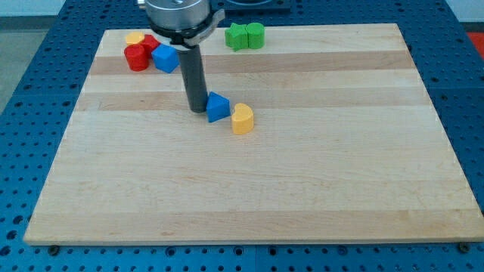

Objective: Move the yellow hexagon and red circle away from red star

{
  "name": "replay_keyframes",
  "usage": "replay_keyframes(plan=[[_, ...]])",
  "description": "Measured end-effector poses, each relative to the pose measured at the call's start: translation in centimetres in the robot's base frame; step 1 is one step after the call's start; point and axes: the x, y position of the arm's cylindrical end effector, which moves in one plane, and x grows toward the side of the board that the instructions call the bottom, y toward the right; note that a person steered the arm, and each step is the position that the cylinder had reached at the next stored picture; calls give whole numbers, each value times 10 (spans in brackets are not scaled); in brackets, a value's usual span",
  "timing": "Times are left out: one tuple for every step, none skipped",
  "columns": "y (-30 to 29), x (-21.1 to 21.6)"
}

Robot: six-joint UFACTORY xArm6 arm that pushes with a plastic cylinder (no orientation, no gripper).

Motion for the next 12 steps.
replay_keyframes(plan=[[9, 0], [-21, -16], [-104, -45], [-177, -64], [-224, -75], [-224, -108], [-206, -163], [-176, -199], [-147, -205], [-145, -205], [-146, -202], [-146, -192]])
